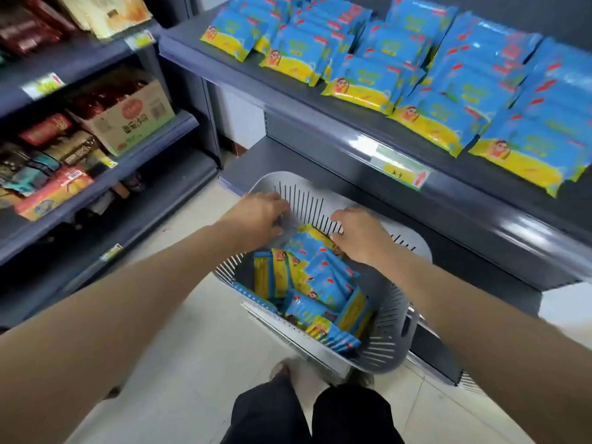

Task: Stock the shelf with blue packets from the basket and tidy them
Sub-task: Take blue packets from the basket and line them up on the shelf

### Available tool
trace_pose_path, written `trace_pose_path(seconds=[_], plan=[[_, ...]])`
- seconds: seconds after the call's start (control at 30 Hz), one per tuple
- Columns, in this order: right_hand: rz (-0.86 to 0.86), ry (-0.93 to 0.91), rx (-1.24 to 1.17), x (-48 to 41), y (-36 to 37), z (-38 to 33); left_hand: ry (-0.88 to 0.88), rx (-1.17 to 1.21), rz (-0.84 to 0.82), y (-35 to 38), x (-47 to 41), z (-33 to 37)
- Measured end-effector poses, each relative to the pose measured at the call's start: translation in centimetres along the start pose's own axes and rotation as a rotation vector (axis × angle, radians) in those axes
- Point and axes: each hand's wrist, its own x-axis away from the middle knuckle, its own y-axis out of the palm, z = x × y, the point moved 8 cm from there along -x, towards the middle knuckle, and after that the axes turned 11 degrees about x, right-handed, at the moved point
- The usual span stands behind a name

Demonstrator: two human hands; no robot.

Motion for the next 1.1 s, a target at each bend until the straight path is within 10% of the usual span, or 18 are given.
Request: trace_pose_path(seconds=[0.27, 0.8, 1.1], plan=[[-0.437, 0.072, -0.038, -1.0, 13.0, 0.4, -0.005, 0.019, -0.112, 6.3, -1.1, -2.4], [-0.677, 0.115, -0.162, -0.1, 17.7, 0.0, -0.018, -0.007, -0.265, 9.6, -2.7, -2.6], [-0.429, 0.124, -0.104, -0.8, 10.6, 3.1, -0.016, 0.029, -0.342, 11.4, -4.4, -1.0]])
